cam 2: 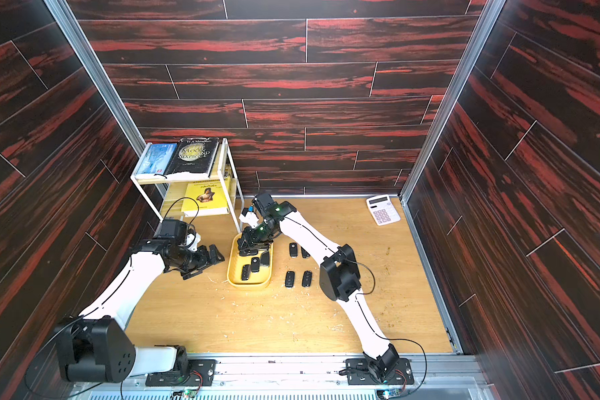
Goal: Place the car key into the storage box
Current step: Place the car key in the storage box.
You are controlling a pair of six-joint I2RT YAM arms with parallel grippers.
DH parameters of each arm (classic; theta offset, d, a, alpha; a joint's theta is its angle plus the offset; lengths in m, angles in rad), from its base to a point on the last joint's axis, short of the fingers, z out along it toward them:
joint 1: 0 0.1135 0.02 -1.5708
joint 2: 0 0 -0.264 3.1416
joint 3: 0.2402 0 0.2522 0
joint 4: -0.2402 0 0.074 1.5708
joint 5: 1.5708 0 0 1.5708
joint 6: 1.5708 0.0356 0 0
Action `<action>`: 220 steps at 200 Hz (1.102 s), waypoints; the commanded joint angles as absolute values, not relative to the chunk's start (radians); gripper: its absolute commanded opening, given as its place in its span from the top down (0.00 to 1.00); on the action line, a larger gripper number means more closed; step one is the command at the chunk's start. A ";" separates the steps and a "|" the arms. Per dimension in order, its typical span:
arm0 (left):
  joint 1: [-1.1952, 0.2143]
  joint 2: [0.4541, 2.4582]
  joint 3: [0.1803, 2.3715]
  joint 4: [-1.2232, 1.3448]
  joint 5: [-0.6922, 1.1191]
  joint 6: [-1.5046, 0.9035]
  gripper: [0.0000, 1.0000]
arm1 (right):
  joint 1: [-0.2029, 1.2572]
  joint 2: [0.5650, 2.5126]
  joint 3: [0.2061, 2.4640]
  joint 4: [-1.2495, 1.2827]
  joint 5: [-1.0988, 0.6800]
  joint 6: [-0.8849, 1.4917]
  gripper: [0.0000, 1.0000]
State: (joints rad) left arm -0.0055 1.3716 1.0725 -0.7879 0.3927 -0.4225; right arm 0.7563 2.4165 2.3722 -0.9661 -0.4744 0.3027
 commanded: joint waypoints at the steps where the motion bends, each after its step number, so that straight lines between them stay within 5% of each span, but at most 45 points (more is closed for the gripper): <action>1: -0.002 1.420 1.083 -0.752 0.481 -0.464 0.04 | 0.762 2.449 2.406 -1.056 -0.366 0.278 0.60; 34: -0.001 1.561 1.139 -0.795 0.525 -0.440 0.33 | 0.764 2.475 2.415 -1.058 -0.337 0.275 0.61; 47: -0.001 1.590 1.139 -0.773 0.532 -0.447 0.52 | 0.765 2.482 2.417 -1.057 -0.334 0.273 0.61; 220: -0.002 1.656 1.156 -0.703 0.549 -0.461 0.53 | 0.864 2.610 2.552 -1.128 -0.075 0.241 0.62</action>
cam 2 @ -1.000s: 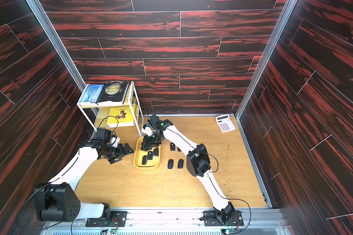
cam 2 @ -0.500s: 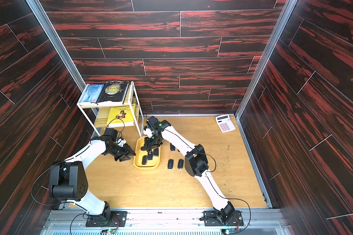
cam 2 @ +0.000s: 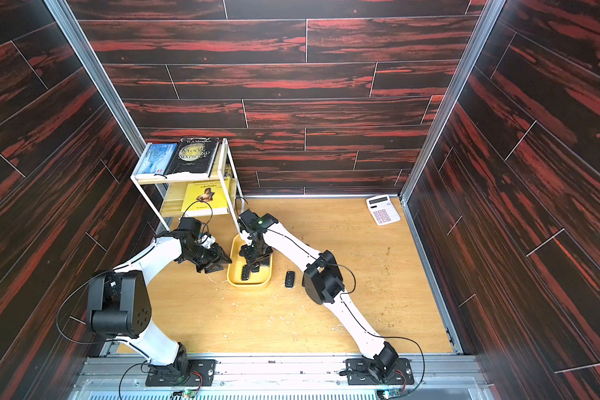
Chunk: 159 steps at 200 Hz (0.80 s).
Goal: Place the car key into the storage box
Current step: Place the car key in the storage box.
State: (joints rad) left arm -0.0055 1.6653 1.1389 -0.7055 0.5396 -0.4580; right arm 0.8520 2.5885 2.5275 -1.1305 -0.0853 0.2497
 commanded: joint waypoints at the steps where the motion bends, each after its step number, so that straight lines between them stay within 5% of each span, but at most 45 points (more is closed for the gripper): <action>1: -0.002 1.655 1.156 -0.703 0.549 -0.461 0.53 | 0.865 2.611 2.551 -1.128 -0.075 0.242 0.62; 159: -0.002 1.668 1.124 -0.669 0.568 -0.462 0.56 | 0.874 2.672 2.562 -0.990 -0.272 0.321 0.61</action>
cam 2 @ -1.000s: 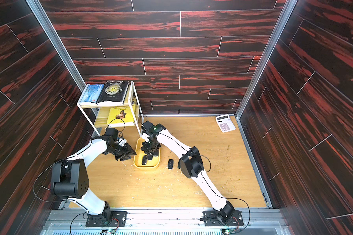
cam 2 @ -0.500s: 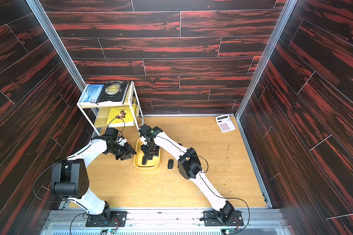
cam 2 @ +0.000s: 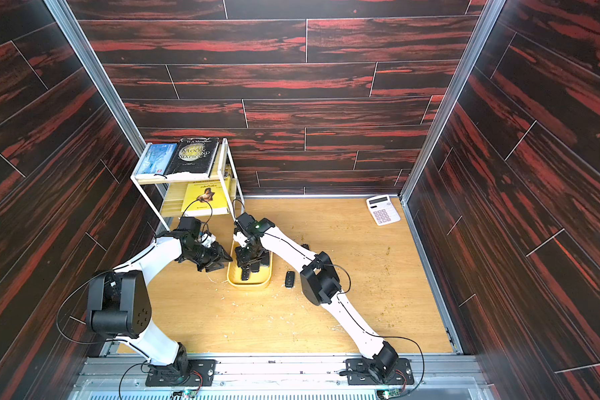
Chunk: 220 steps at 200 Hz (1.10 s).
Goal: Place the car key into the storage box
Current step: Place the car key in the storage box.
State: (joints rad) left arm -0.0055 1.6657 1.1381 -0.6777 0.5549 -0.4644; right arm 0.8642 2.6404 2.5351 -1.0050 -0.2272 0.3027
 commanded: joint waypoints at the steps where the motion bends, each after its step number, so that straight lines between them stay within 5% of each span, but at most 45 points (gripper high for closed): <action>1: -0.001 1.669 1.124 -0.669 0.568 -0.462 0.57 | 0.874 2.672 2.562 -0.990 -0.273 0.321 0.61; 47: -0.002 1.675 1.125 -0.669 0.574 -0.460 0.70 | 0.874 2.677 2.562 -0.983 -0.274 0.322 0.53; 147: -0.001 1.694 1.126 -0.673 0.572 -0.452 0.69 | 0.872 2.661 2.565 -1.010 -0.227 0.307 0.43; 220: -0.001 1.678 1.139 -0.683 0.565 -0.435 0.40 | 0.854 2.524 2.556 -1.048 0.004 0.258 0.35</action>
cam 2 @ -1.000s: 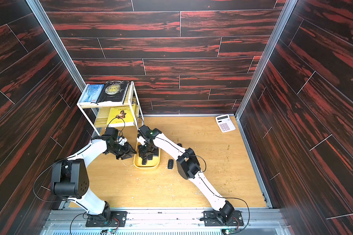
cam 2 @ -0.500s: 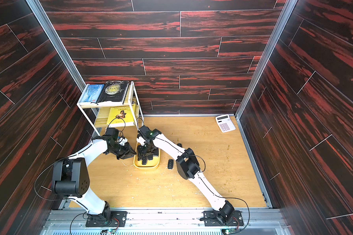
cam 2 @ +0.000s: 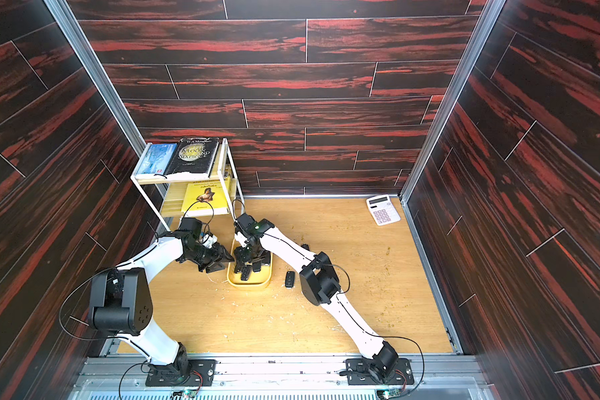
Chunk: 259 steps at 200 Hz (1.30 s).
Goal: Place the car key into the storage box
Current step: Place the car key in the storage box, then pick up the car key from the center of the board.
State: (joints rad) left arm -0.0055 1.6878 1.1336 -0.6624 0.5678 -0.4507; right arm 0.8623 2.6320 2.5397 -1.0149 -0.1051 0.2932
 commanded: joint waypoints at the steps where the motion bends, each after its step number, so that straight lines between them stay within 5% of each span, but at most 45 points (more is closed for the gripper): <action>1: -0.001 1.678 1.138 -0.683 0.565 -0.435 0.40 | 0.854 2.521 2.555 -1.046 0.006 0.256 0.35; 50: -0.002 1.675 1.139 -0.685 0.557 -0.434 0.21 | 0.853 2.408 2.468 -0.964 -0.025 0.248 0.31; 90: -0.001 1.673 1.139 -0.688 0.564 -0.426 0.15 | 0.813 2.355 2.443 -1.079 0.237 0.267 0.28; 112: -0.002 1.659 1.140 -0.685 0.569 -0.417 0.12 | 0.731 2.238 2.226 -1.028 0.277 0.282 0.28; 159: -0.017 1.496 1.128 -0.622 0.526 -0.420 0.04 | 0.477 1.937 1.640 -0.759 0.059 0.302 0.25; 197: -0.148 1.405 1.268 -0.700 0.312 -0.403 0.03 | 0.474 1.882 1.498 -0.737 0.048 0.283 0.26; 259: -0.322 1.536 1.482 -0.899 0.225 -0.360 0.03 | 0.519 1.786 1.309 -0.691 -0.039 0.347 0.28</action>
